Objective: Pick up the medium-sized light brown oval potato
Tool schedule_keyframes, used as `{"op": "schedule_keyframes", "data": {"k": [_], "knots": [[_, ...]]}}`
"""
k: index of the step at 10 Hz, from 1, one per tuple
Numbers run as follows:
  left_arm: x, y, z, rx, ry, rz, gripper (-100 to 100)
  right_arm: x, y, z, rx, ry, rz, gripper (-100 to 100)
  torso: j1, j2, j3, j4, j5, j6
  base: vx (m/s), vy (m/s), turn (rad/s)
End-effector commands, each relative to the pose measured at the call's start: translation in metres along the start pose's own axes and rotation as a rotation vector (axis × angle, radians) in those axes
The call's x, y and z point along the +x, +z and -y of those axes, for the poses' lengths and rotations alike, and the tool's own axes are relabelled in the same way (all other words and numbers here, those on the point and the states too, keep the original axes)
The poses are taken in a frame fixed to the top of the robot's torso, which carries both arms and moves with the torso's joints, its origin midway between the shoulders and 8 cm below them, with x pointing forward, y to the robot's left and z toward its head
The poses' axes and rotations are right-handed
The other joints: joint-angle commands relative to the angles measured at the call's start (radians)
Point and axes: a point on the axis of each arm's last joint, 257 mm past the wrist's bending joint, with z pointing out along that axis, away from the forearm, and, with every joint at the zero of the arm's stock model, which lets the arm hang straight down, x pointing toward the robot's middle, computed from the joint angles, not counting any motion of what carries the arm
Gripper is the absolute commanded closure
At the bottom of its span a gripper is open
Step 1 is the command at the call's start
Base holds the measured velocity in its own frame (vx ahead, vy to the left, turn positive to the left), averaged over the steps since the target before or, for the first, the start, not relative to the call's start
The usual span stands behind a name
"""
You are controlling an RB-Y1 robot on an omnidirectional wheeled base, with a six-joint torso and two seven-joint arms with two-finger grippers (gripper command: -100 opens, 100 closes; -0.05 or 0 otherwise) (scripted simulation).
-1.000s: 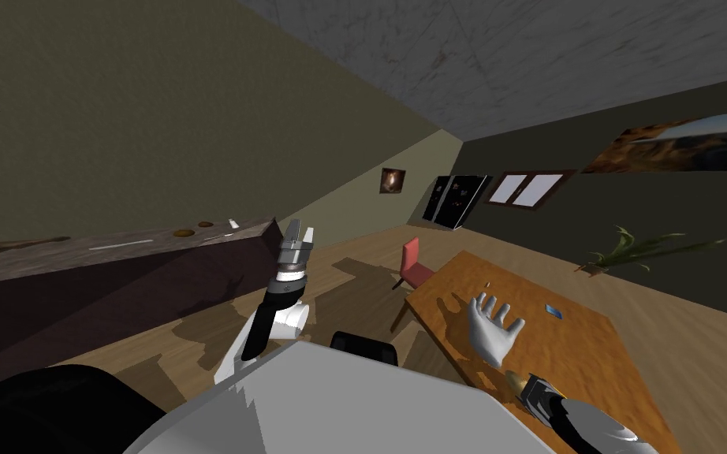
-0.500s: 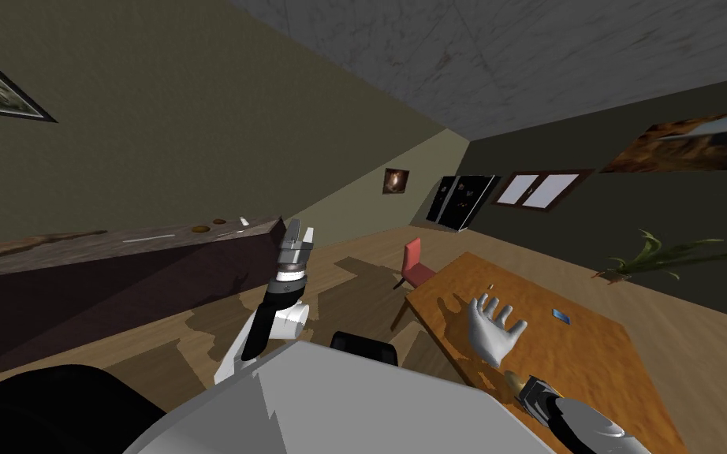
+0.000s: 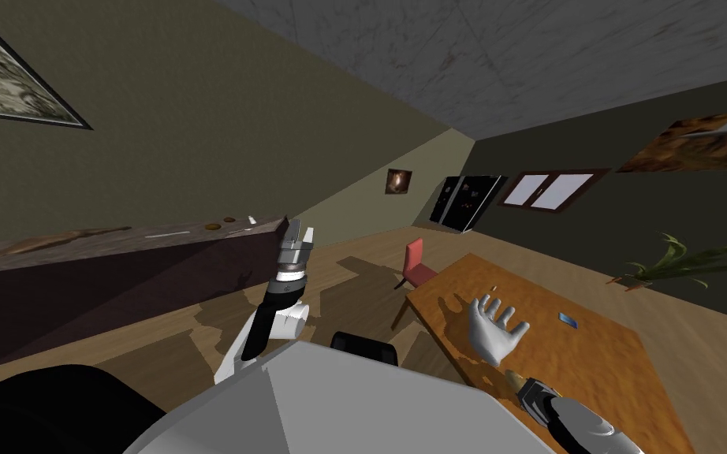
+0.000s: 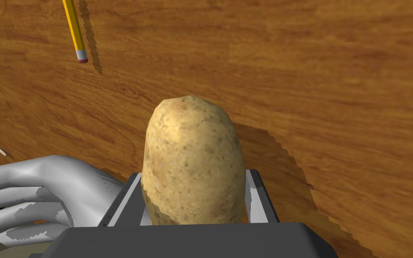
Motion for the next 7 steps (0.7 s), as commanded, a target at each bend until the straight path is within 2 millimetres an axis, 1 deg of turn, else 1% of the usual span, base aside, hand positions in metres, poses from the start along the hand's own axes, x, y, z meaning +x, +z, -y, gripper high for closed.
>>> {"op": "schedule_keyframes", "data": {"k": [1, 4, 5, 6, 7], "knots": [[0.0, 0.0, 0.0, 0.0, 0.0, 0.0, 0, 0.0, 0.0, 0.0, 0.0, 0.0, 0.0, 100, 0.0, 0.0, 0.0, 0.0, 0.0, 0.0, 0.0, 0.0, 0.0], [0.0, 0.0, 0.0, 0.0, 0.0, 0.0, 0, 0.0002, -0.0002, 0.0014, 0.002, 0.0, -0.001, 100, 0.0, -0.001, -0.001, -0.001, -0.001, 0.0, 0.0, 0.0, 0.0], [0.0, 0.0, 0.0, 0.0, 0.0, 0.0, 0, 0.0002, -0.0001, 0.0013, 0.002, 0.0, -0.001, 0, 0.0, -0.001, -0.001, -0.001, -0.001, 0.0, 0.0, 0.0, 0.0], [0.0, 0.0, 0.0, 0.0, 0.0, 0.0, 0, 0.0005, -0.0005, 0.0034, 0.002, 0.006, 0.002, 100, 0.0, -0.001, -0.001, -0.001, -0.001, 0.0, 0.03, 0.012, -0.077], [0.0, 0.0, 0.0, 0.0, 0.0, 0.0, 0, 0.0005, -0.0013, 0.0052, -0.001, 0.007, 0.008, 100, 0.001, -0.002, -0.001, -0.001, -0.001, 0.001, 0.066, 0.025, -0.174]]}}
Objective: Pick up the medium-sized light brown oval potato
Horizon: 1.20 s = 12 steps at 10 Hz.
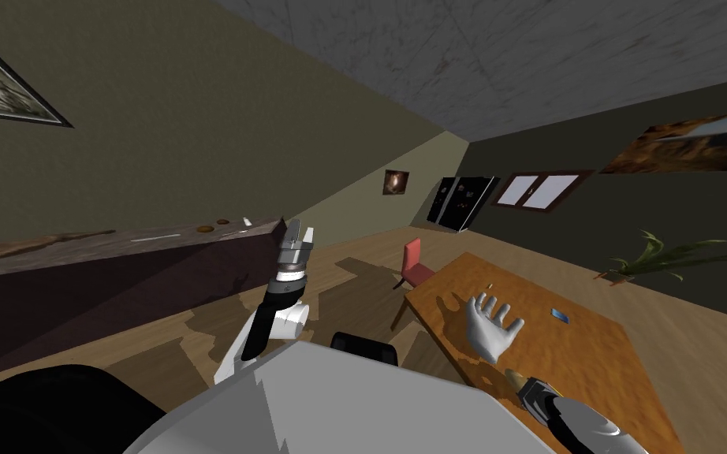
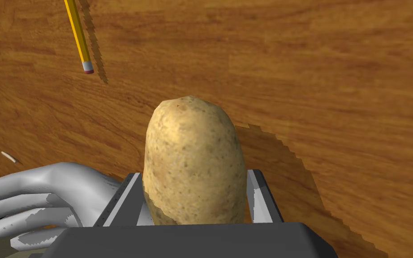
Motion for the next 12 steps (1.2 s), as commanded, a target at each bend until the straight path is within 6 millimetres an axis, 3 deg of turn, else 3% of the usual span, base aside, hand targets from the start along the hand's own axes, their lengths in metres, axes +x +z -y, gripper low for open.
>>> {"op": "schedule_keyframes", "data": {"k": [1, 12], "knots": [[0.0, 0.0, 0.0, 0.0, 0.0, 0.0, 0, 0.001, -0.001, 0.001, -0.003, -0.013, 0.003, 100, 0.0, 0.0, 0.0, 0.0, 0.0, 0.0, 0.062, 0.019, -0.081], [0.0, 0.0, 0.0, 0.0, 0.0, 0.0, 0, -0.005, -0.008, 0.019, -0.003, -0.099, 0.075, 100, 0.002, 0.0, 0.0, 0.0, 0.001, -0.001, 0.056, 0.036, -0.105]]}}
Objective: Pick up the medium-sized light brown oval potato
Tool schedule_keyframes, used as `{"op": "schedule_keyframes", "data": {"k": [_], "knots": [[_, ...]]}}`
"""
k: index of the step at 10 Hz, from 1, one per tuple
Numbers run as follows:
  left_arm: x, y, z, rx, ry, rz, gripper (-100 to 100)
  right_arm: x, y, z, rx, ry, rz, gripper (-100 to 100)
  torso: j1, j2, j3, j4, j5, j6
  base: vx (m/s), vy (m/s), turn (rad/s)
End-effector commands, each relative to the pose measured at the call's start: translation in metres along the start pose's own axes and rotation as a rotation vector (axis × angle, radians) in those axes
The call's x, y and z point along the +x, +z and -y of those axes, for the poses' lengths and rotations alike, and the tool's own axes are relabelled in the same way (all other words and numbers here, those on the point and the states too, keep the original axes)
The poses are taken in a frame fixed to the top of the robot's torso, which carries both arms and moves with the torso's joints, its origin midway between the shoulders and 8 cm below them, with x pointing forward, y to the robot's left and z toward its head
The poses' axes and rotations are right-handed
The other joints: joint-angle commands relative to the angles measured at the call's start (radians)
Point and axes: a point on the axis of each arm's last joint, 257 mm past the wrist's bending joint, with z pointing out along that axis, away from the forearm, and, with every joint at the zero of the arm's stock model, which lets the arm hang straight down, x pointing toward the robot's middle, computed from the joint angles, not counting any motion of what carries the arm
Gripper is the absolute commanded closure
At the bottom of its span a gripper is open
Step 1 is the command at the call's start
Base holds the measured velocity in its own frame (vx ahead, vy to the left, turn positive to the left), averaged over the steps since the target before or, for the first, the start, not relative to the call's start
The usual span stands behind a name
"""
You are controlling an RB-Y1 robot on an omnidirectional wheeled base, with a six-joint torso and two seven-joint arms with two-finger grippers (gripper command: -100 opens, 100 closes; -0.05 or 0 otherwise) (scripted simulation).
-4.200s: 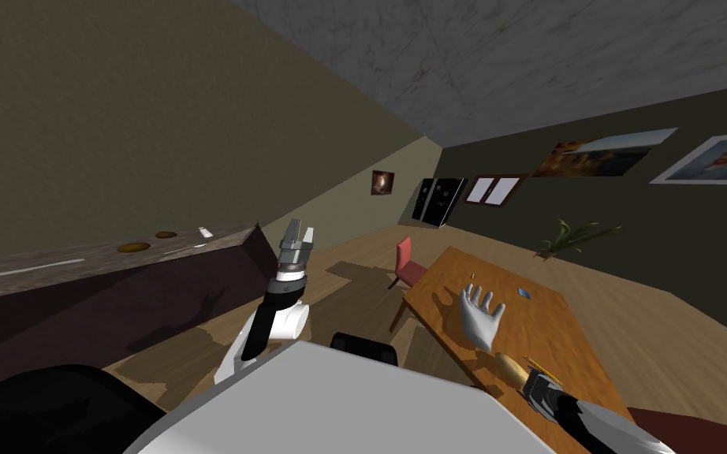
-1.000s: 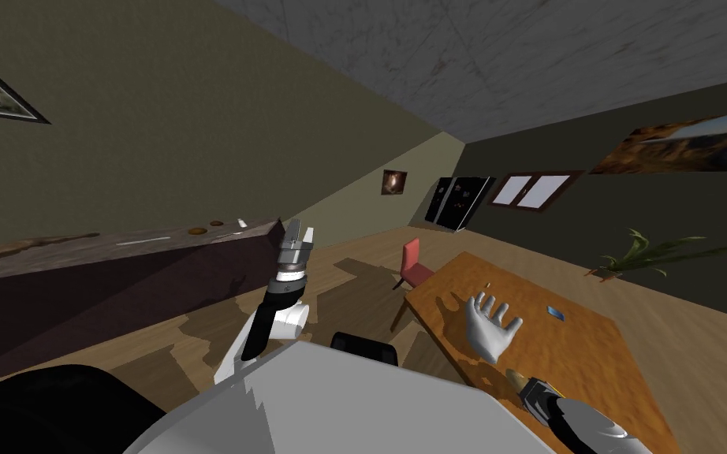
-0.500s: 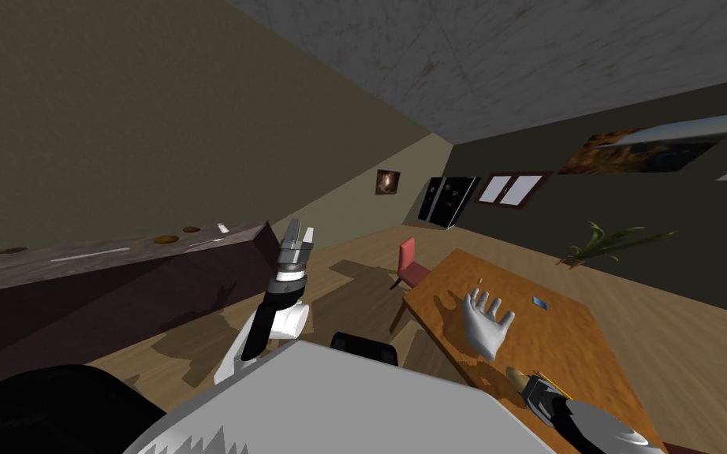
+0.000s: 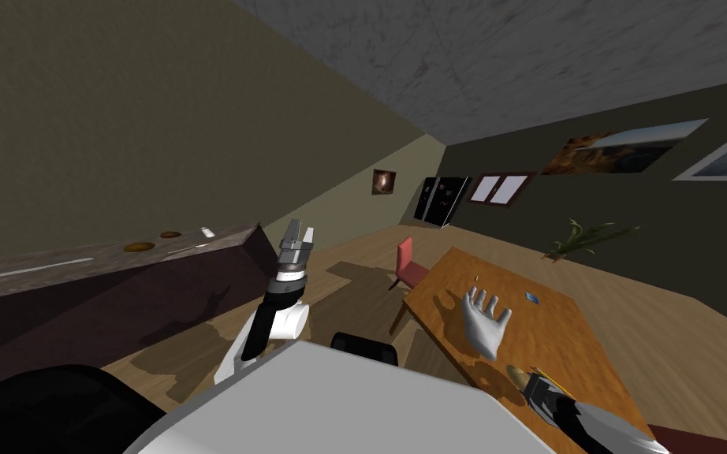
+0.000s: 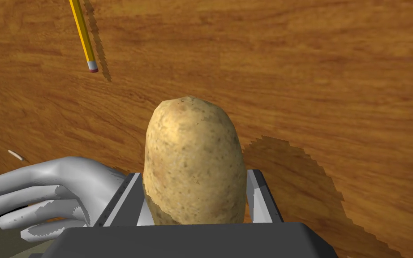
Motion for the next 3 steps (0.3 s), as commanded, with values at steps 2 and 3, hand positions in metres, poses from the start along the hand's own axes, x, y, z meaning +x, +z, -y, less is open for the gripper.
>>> {"op": "schedule_keyframes", "data": {"k": [2, 3], "knots": [[0.0, 0.0, 0.0, 0.0, 0.0, 0.0, 0, 0.0002, -0.0006, 0.0015, 0.002, -0.01, 0.004, 100, -0.001, 0.001, 0.0, 0.0, 0.0, -0.001, 0.037, 0.024, -0.043], [0.0, 0.0, 0.0, 0.0, 0.0, 0.0, 0, 0.0, -0.0006, 0.0018, 0.002, -0.014, 0.005, 0, -0.002, 0.002, 0.001, 0.0, 0.0, -0.002, 0.0, 0.0, 0.0]]}}
